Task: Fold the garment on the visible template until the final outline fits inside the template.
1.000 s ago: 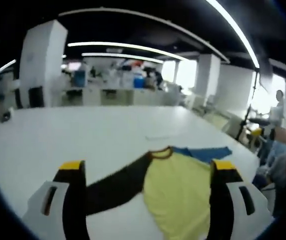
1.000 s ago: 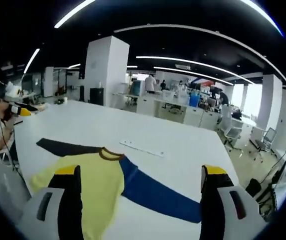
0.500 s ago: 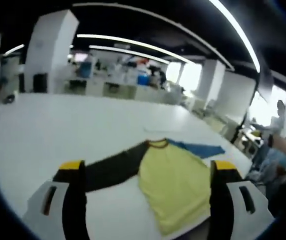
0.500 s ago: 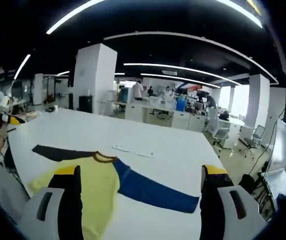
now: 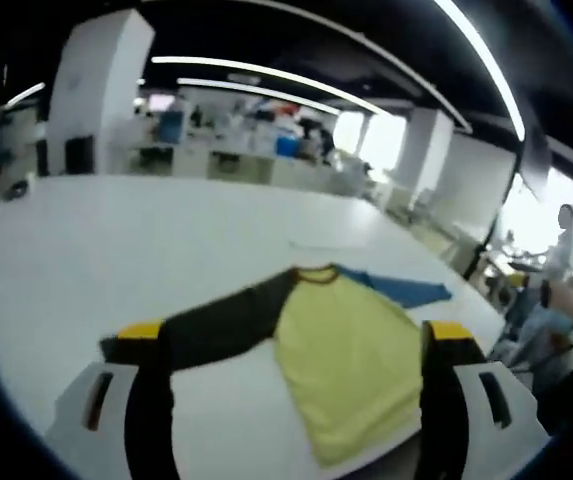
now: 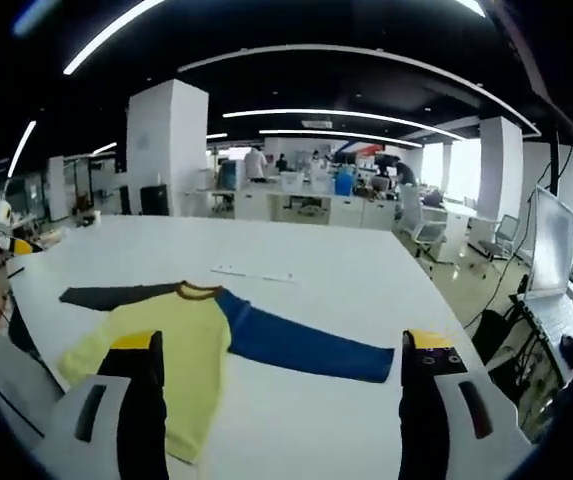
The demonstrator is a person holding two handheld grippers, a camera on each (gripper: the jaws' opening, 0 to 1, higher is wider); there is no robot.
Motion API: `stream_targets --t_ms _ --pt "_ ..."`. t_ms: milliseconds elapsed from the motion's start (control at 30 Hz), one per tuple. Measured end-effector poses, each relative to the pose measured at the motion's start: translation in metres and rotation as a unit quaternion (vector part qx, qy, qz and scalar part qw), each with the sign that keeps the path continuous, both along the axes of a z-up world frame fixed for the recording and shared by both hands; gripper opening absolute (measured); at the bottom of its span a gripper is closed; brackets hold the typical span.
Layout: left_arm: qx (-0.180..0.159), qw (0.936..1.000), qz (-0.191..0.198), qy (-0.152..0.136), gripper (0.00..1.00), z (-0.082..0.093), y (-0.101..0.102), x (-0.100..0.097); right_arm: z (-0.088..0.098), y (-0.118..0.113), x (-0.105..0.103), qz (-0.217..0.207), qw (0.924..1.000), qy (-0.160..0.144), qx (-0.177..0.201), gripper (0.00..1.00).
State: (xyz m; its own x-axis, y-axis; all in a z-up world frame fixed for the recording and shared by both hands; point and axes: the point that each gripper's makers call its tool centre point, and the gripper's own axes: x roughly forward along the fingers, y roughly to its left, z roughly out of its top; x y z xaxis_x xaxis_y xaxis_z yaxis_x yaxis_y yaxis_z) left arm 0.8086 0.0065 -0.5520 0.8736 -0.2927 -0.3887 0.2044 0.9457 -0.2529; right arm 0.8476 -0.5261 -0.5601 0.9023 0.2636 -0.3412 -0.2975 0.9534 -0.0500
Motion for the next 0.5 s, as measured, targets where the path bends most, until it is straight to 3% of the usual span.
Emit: stream_targets --t_ms 233,333,500 --pt "0.021 0.9991 0.034 0.012 0.98 -0.013 -0.008 0.0 -0.035 -0.03 0.032 -0.001 0.9993 0.032 0.021 0.82" --pt "0.018 0.9991 0.022 0.031 0.97 -0.021 -0.019 0.0 -0.051 -0.045 0.047 -0.023 0.9972 0.054 0.046 0.71" --pt "0.025 0.9991 0.015 0.032 0.96 -0.022 -0.021 0.01 -0.074 -0.071 0.077 -0.053 0.9939 0.075 0.061 0.58"
